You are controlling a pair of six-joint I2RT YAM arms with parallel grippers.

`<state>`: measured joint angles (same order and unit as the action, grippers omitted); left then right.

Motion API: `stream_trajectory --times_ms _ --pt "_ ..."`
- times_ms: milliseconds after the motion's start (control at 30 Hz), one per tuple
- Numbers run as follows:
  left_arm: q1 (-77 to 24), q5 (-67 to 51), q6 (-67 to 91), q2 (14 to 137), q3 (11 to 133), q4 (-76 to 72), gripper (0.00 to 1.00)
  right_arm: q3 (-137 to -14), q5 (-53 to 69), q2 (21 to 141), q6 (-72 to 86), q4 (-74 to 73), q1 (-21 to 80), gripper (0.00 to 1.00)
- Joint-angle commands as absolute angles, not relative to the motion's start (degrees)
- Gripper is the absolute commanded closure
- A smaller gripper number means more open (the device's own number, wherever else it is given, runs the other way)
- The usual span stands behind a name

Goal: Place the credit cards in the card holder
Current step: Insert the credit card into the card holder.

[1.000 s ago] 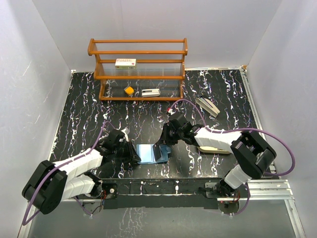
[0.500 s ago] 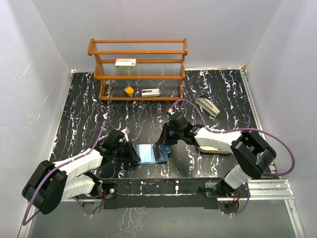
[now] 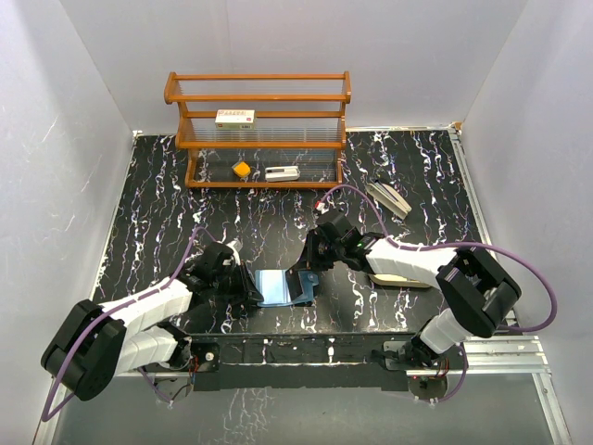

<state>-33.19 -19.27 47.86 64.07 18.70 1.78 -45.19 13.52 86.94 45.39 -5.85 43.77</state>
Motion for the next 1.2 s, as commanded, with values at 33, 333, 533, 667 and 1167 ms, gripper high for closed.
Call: stream_trajectory --times_ms 33,333,533,667,1167 --pt "-33.4 -19.2 47.5 64.1 17.7 3.3 0.94 -45.5 14.4 86.2 46.2 -1.5 43.9 1.00" --pt "-33.4 -19.4 47.6 64.3 17.7 3.2 0.94 -44.3 15.9 90.2 46.9 2.6 43.9 1.00" --pt "-33.4 -19.2 47.4 64.1 17.5 3.3 0.94 -43.5 13.3 90.9 46.9 1.4 43.9 1.00" --pt "-33.4 -19.2 47.4 64.1 17.6 3.4 0.94 -42.9 11.7 89.9 46.7 0.1 43.8 1.00" --pt "-33.4 -19.1 47.3 64.0 17.7 3.9 0.94 -41.6 10.5 88.7 45.4 -2.2 42.8 1.00"
